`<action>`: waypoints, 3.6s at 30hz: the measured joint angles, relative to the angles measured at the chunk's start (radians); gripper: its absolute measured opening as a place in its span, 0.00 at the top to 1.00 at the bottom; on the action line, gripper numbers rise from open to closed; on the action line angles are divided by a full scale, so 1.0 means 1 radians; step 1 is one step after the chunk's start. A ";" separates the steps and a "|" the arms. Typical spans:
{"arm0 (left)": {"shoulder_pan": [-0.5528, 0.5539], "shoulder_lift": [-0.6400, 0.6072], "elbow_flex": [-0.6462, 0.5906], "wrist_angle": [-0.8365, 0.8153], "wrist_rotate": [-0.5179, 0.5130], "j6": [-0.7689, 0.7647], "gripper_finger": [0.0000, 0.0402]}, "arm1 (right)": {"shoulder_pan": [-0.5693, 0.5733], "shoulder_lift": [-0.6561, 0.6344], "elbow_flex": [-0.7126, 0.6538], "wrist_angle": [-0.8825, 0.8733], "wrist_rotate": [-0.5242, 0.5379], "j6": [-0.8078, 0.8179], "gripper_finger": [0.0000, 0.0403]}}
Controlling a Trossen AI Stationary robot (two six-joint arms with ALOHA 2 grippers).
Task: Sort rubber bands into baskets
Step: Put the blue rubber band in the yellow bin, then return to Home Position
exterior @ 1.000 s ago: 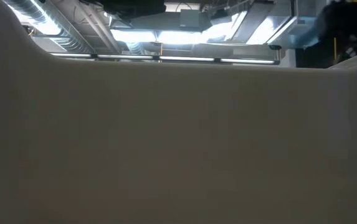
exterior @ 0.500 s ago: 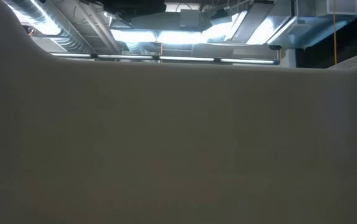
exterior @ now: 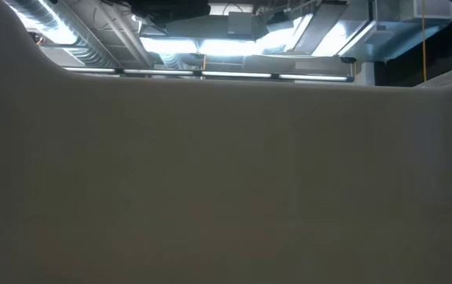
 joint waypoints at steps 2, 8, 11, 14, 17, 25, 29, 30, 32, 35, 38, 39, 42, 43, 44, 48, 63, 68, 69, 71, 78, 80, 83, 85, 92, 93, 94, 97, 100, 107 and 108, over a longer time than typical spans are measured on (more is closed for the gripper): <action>0.000 0.000 0.000 0.001 0.000 0.000 0.65 | 0.000 -0.002 0.000 -0.001 0.002 -0.010 0.94; 0.000 0.000 0.000 0.014 0.000 -0.002 0.65 | -0.019 -0.002 0.009 0.006 0.014 -0.031 0.94; 0.000 0.000 0.000 0.014 0.000 -0.002 0.65 | -0.047 -0.002 0.038 0.007 0.043 -0.086 0.97; 0.000 0.000 0.000 0.014 0.000 -0.002 0.65 | -0.081 -0.002 0.071 0.007 0.122 -0.155 0.99; 0.000 0.000 0.000 0.014 0.000 -0.002 0.65 | -0.128 -0.002 0.094 0.006 0.214 -0.219 0.98; 0.000 0.000 0.000 0.015 0.000 -0.002 0.65 | -0.267 -0.002 0.143 0.007 0.418 -0.429 0.98; 0.000 0.000 0.000 0.015 0.000 -0.002 0.65 | -0.349 -0.002 0.164 0.010 0.506 -0.512 0.98; 0.000 0.000 0.000 0.015 0.000 -0.002 0.65 | -0.368 -0.002 0.169 0.010 0.524 -0.530 0.98; 0.000 0.000 0.000 0.015 0.000 -0.002 0.65 | -0.408 -0.002 0.177 0.010 0.555 -0.562 0.98; 0.000 0.000 0.000 0.015 0.000 -0.002 0.65 | -0.465 -0.002 0.191 0.010 0.623 -0.602 0.98; 0.000 0.000 0.000 0.015 0.000 -0.002 0.65 | -0.520 -0.002 0.203 0.020 0.716 -0.635 0.98; 0.000 0.000 0.000 0.015 0.000 -0.002 0.65 | -0.539 -0.002 0.206 0.034 0.743 -0.656 0.98; 0.000 0.000 0.000 0.015 0.000 -0.002 0.65 | -0.604 -0.003 0.209 0.126 0.776 -0.749 0.98; 0.000 0.000 0.000 0.015 0.000 -0.002 0.65 | -0.628 -0.003 0.209 0.162 0.774 -0.783 0.98; 0.000 0.000 0.000 0.015 0.000 -0.002 0.65 | -0.650 -0.003 0.209 0.202 0.765 -0.822 0.98; -0.001 0.000 0.000 0.015 0.000 -0.002 0.65 | -0.733 -0.003 0.209 0.339 0.701 -0.950 0.98; -0.003 0.000 0.000 0.014 0.001 -0.002 0.65 | -1.026 -0.002 0.209 0.776 0.358 -1.108 0.98; -0.003 0.000 0.000 0.015 0.001 0.001 0.65 | -1.099 0.031 0.209 0.962 0.253 -1.103 0.98; -0.003 0.000 0.000 0.014 0.001 0.003 0.65 | -1.110 0.045 0.209 0.998 0.238 -1.103 0.98; -0.003 0.000 0.000 0.015 0.001 0.003 0.65 | -1.130 0.080 0.209 1.083 0.204 -1.103 0.98; -0.003 0.000 0.000 0.014 0.001 0.005 0.65 | -1.168 0.203 0.209 1.244 0.140 -1.098 0.98; -0.003 0.000 0.000 0.014 0.001 0.005 0.65 | -1.174 0.223 0.209 1.242 0.140 -1.097 0.98; -0.003 0.000 0.000 0.014 0.001 0.006 0.65 | -1.175 0.251 0.209 1.229 0.140 -1.097 0.98; -0.002 0.000 0.000 0.014 0.001 0.006 0.65 | -1.173 0.268 0.209 1.228 0.140 -1.097 0.98; -0.002 0.000 0.000 0.014 0.001 0.006 0.65 | -1.174 0.294 0.209 1.201 0.141 -1.096 0.98; -0.002 0.000 0.000 0.014 0.001 0.006 0.65 | -1.174 0.294 0.209 1.183 0.141 -1.095 0.98; -0.002 0.000 0.000 0.014 0.001 0.006 0.65 | -1.174 0.294 0.209 1.165 0.141 -1.094 0.98; -0.002 0.000 0.000 0.014 0.001 0.006 0.65 | -1.174 0.295 0.209 1.116 0.141 -1.091 0.98; -0.002 0.000 0.000 0.014 0.001 0.006 0.65 | -1.174 0.295 0.209 1.084 0.140 -1.092 0.96; -0.002 0.000 0.000 0.014 0.001 0.006 0.65 | -1.174 0.295 0.209 1.060 0.106 -1.092 0.76; -0.002 0.000 0.000 0.014 0.001 0.006 0.65 | -1.174 0.295 0.209 1.057 0.107 -1.092 0.73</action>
